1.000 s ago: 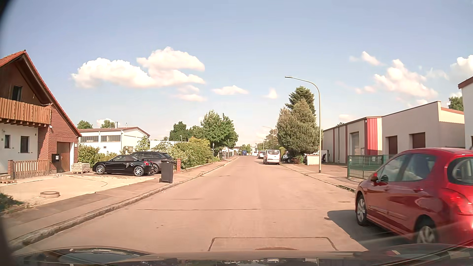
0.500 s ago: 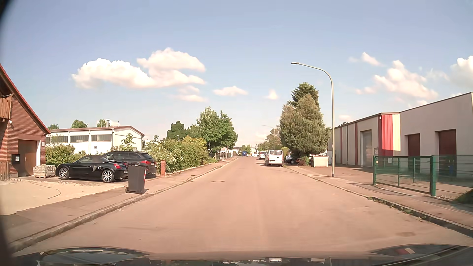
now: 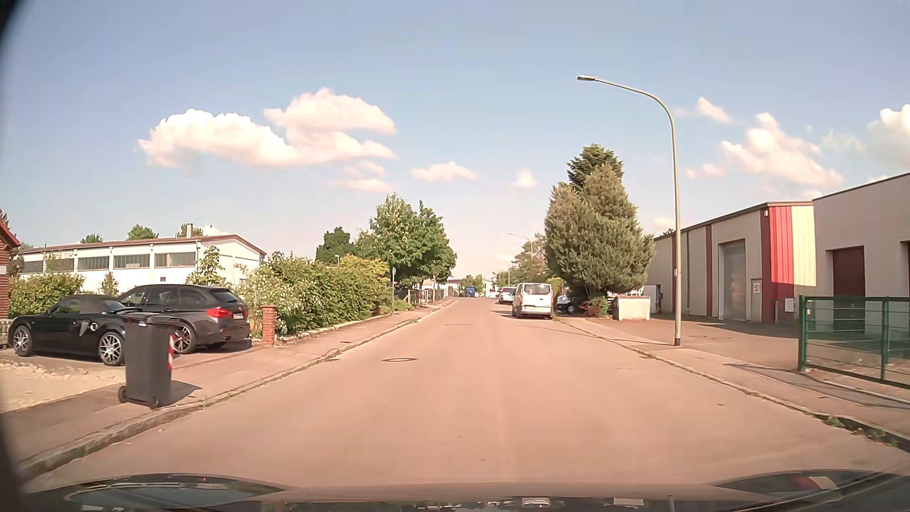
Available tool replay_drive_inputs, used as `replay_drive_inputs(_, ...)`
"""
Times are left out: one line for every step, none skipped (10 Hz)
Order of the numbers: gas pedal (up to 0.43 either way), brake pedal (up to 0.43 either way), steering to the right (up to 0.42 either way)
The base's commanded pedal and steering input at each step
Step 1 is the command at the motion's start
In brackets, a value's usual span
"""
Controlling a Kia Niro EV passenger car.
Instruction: Follow the waypoints while adhering to traffic rules and regulations
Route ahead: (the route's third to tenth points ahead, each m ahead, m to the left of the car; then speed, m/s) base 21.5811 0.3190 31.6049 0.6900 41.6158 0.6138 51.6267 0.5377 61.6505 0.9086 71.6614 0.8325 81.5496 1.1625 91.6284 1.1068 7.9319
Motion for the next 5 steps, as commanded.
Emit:
replay_drive_inputs(0.000, 0.012, 0.000)
replay_drive_inputs(0.028, 0.012, -0.001)
replay_drive_inputs(0.039, 0.012, -0.001)
replay_drive_inputs(0.047, 0.018, -0.003)
replay_drive_inputs(0.047, 0.012, -0.003)
